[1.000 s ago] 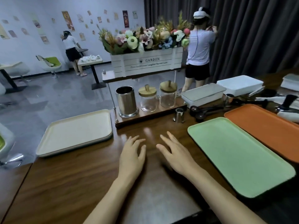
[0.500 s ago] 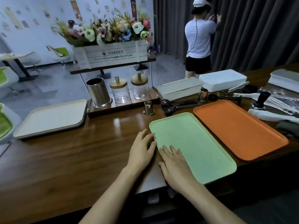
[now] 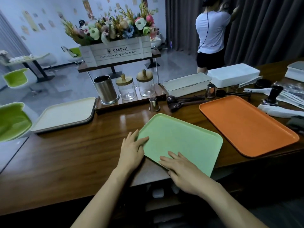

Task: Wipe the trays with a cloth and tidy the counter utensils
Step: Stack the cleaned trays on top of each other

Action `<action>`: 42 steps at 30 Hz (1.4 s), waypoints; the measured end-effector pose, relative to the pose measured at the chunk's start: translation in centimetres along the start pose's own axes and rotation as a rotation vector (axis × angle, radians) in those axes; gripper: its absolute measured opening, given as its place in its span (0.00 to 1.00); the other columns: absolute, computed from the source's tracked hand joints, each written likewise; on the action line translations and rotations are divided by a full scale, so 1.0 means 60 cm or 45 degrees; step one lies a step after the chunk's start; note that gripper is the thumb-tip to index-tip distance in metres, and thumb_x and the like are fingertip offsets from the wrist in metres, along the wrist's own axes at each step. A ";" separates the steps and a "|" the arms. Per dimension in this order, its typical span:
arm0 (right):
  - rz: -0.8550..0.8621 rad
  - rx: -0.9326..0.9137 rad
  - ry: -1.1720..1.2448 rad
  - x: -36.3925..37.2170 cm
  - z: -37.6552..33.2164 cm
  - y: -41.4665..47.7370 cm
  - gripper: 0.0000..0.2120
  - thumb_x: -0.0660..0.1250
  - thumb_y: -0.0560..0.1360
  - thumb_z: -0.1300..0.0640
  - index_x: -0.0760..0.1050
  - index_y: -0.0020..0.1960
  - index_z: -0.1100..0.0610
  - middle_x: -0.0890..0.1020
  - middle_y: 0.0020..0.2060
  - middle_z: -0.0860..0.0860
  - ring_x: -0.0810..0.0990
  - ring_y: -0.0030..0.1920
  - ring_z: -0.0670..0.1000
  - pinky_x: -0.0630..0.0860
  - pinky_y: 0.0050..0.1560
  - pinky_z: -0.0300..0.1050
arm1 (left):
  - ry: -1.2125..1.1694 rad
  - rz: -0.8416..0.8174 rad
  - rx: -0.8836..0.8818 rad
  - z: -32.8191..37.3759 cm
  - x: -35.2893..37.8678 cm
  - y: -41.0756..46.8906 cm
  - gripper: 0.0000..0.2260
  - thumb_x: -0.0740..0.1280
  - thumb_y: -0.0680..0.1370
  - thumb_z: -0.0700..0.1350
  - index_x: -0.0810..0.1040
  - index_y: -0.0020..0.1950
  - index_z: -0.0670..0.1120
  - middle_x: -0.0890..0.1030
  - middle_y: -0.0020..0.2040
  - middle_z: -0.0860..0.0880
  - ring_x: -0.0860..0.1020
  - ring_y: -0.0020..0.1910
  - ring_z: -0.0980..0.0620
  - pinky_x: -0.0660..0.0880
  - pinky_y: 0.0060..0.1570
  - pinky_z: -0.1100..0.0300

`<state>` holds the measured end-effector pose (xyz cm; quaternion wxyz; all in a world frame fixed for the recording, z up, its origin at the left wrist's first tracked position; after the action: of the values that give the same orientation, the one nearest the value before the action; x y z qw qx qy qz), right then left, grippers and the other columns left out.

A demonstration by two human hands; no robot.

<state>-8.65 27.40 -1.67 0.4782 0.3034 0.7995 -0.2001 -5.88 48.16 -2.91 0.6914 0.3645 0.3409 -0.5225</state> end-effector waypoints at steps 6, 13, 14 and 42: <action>0.008 0.073 0.024 -0.017 0.033 -0.015 0.25 0.54 0.83 0.63 0.69 0.74 0.43 0.63 0.76 0.37 0.50 0.80 0.47 0.42 0.79 0.51 | -0.011 0.075 -0.070 -0.029 -0.031 -0.054 0.26 0.59 0.77 0.32 0.83 0.64 0.57 0.61 0.82 0.46 0.53 0.82 0.42 0.49 0.80 0.42; 0.189 0.115 0.100 -0.034 0.051 -0.016 0.15 0.58 0.79 0.35 0.80 0.57 0.37 0.74 0.69 0.36 0.62 0.75 0.41 0.48 0.79 0.54 | -0.056 0.095 -0.134 -0.033 -0.032 -0.074 0.21 0.60 0.76 0.31 0.82 0.58 0.51 0.62 0.81 0.45 0.56 0.81 0.41 0.52 0.79 0.43; 0.247 0.129 0.136 -0.039 0.057 -0.014 0.15 0.60 0.78 0.35 0.81 0.54 0.39 0.76 0.67 0.38 0.65 0.73 0.41 0.50 0.78 0.52 | -0.064 0.103 -0.130 -0.032 -0.032 -0.076 0.20 0.60 0.76 0.31 0.82 0.57 0.51 0.63 0.81 0.46 0.57 0.81 0.42 0.52 0.79 0.43; 0.383 0.679 -0.030 -0.059 0.163 -0.022 0.34 0.54 0.78 0.32 0.59 0.79 0.45 0.50 0.81 0.52 0.44 0.80 0.52 0.39 0.79 0.51 | 0.036 0.119 -0.290 -0.053 -0.025 -0.070 0.25 0.62 0.82 0.58 0.70 0.78 0.51 0.63 0.81 0.48 0.54 0.82 0.47 0.58 0.78 0.47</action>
<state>-2.02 19.44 -3.02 0.4151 0.5308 0.6594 -0.3334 -10.58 50.82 -3.87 0.7471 0.3063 0.3904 -0.4423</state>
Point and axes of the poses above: each hand's wrist, its own y-axis towards the middle knuckle, its own x-axis out of the palm, z = x × y, the point moved 6 cm from there along y, towards the middle knuckle
